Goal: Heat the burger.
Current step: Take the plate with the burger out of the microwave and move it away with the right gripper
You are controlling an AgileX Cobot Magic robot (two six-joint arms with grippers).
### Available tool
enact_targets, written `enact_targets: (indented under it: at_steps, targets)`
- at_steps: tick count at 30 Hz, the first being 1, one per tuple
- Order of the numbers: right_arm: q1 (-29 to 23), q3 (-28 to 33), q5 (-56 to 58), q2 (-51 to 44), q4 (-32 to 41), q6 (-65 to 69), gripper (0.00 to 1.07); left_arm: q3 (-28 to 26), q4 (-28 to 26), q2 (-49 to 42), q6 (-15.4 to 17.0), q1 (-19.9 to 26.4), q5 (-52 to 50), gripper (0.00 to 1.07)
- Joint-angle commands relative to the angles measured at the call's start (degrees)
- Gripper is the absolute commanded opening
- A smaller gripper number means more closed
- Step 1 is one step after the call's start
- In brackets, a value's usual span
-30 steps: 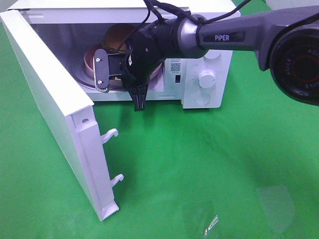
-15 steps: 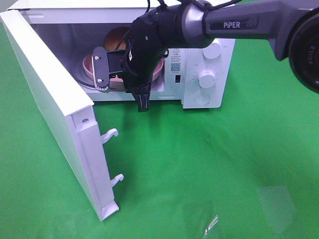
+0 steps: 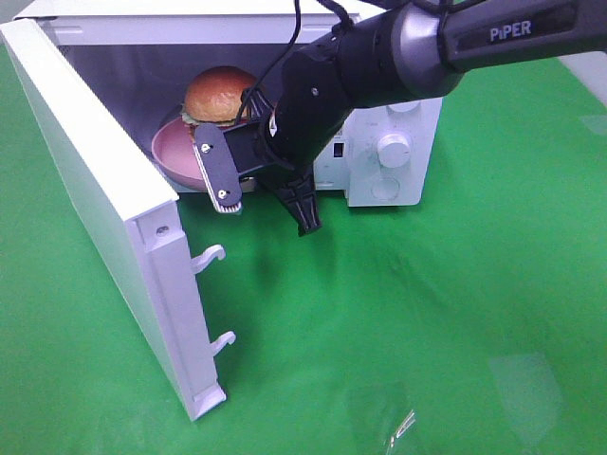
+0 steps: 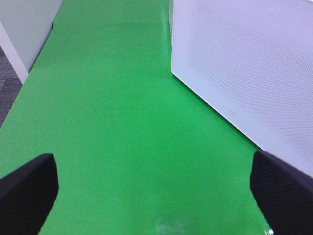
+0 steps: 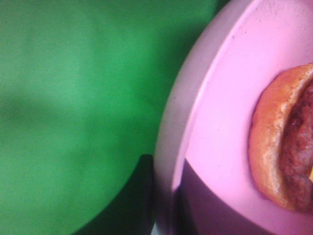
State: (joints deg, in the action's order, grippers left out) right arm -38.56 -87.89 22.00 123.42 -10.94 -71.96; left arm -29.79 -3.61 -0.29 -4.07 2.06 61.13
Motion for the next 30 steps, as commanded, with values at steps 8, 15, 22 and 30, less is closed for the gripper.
enact_targets:
  at_steps: [8,15,22,30]
  targets:
    - [-0.1,10.5,-8.3,-9.5,-4.4,-1.7,0.00,0.1,0.1,-1.0,0.4,0.3,0.1,1.00]
    - [-0.2,17.3,-10.7,-14.5,-5.4,-1.7,0.00,0.1,0.1,-1.0,0.4,0.3,0.1,1.00]
    - [-0.2,24.5,-11.6,-20.6,-6.8,-1.6,0.00,0.1,0.1,-1.0,0.4,0.3,0.1,1.00]
    - [-0.2,31.2,-11.6,-26.0,-6.8,-1.4,0.00,0.1,0.1,-1.0,0.4,0.3,0.1,1.00]
